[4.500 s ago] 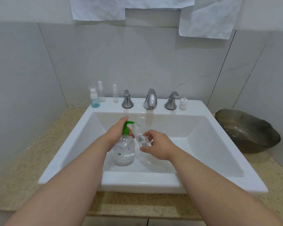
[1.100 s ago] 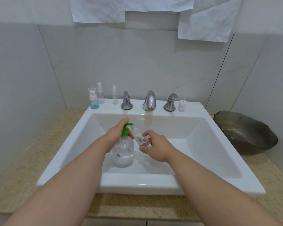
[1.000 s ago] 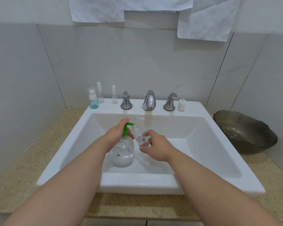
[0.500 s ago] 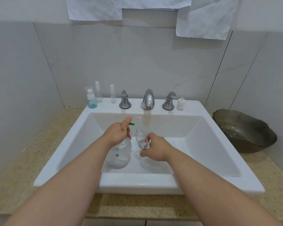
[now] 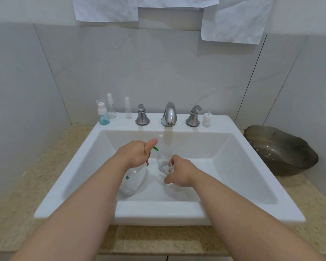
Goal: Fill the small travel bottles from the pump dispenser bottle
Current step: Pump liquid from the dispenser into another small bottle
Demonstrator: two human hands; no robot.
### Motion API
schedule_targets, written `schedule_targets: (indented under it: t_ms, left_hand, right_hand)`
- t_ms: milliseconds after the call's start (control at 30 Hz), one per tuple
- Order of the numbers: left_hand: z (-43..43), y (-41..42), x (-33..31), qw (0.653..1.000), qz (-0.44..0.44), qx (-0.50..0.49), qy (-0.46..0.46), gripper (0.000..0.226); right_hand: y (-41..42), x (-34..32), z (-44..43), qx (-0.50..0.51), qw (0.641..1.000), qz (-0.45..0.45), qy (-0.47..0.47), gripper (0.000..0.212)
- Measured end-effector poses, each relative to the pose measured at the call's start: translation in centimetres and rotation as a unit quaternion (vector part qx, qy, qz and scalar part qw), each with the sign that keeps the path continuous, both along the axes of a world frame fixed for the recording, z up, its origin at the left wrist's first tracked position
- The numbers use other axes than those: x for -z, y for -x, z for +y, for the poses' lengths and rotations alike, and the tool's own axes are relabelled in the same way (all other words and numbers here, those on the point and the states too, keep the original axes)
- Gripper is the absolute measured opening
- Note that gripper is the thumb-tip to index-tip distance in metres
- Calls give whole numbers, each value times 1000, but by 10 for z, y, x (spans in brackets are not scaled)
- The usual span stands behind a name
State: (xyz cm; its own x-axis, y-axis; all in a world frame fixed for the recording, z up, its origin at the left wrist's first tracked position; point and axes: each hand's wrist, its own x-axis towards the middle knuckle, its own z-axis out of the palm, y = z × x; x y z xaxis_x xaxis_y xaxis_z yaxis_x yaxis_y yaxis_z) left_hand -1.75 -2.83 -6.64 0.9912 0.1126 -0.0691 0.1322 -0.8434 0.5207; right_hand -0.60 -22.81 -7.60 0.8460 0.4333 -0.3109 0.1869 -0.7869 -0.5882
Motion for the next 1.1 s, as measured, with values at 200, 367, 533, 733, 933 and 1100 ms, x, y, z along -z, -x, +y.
schedule_targets:
  t_ms: [200,367,533,733,933,1100]
  left_hand:
    - [-3,1,-1,995,36,-26,86,89]
    - [9,0,-3,978,80,-56,185,87]
    - [9,1,-2,970,78,-79,217,79]
    - [4,4,-1,981,52,-92,165,82]
    - [1,8,-5,981,59,-103,155,84]
    - [-3,11,-2,982,43,-101,151,82]
  right_hand:
    - [-1,0,-2,4,1000,-1,-9,50]
    - [-3,0,-3,11,1000,-3,-28,49]
    - [-5,2,-2,16,998,-4,-53,48]
    - [-7,4,-3,18,998,3,-67,47]
    - [-7,5,-6,14,994,41,-101,41]
    - [-6,9,-6,5,988,85,-126,42]
